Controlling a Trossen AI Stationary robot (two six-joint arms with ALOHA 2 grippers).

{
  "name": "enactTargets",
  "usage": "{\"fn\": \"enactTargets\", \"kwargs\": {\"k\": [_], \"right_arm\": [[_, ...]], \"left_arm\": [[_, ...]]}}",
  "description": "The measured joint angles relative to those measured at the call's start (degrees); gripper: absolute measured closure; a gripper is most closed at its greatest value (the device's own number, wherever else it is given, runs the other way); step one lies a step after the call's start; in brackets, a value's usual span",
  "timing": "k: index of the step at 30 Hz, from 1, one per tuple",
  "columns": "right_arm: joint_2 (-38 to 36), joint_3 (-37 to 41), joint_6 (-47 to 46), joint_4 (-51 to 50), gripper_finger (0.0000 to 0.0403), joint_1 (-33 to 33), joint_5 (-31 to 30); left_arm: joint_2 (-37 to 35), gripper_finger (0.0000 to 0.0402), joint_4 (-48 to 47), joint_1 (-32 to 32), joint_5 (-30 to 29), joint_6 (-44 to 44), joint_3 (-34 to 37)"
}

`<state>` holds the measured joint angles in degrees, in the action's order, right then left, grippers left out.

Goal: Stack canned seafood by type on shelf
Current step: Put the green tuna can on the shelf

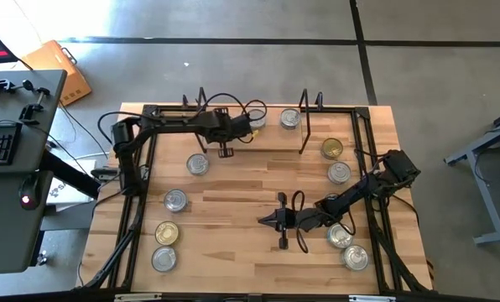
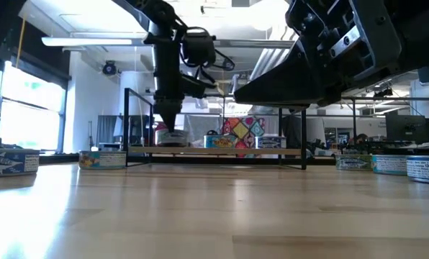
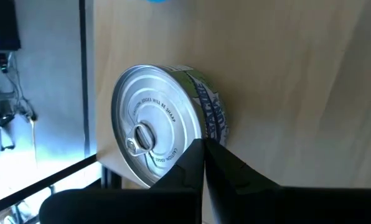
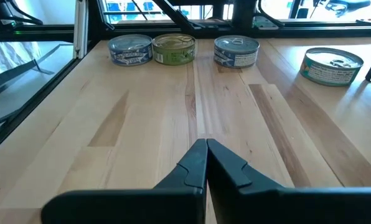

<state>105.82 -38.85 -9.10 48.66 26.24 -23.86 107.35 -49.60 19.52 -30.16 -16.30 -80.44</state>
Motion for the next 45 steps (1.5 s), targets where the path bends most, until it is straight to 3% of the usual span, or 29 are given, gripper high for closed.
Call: {"fn": "enactTargets", "kwargs": {"k": [17, 32, 38, 45], "right_arm": [[0.0, 0.0, 0.1, 0.0, 0.0403, 0.0, 0.0], [0.0, 0.0, 0.1, -0.2, 0.0403, 0.0, 0.0], [-1.8, 0.0, 0.1, -4.2, 0.0403, 0.3, -4.1], [-13.5, 0.0, -5.5, -25.8, 0.0403, 3.2, -14.3]], "left_arm": [[0.0, 0.0395, -0.1, 1.2, -1.5, 0.2, 0.0], [-1.4, 0.0309, -0.3, 0.2, -2.8, 5.5, 0.0], [-6.4, 0.031, -0.3, -4.8, -2.7, 11.9, 0.0], [-9.1, 0.0326, 4.7, -17.8, -2.1, 16.1, 0.8]]}}
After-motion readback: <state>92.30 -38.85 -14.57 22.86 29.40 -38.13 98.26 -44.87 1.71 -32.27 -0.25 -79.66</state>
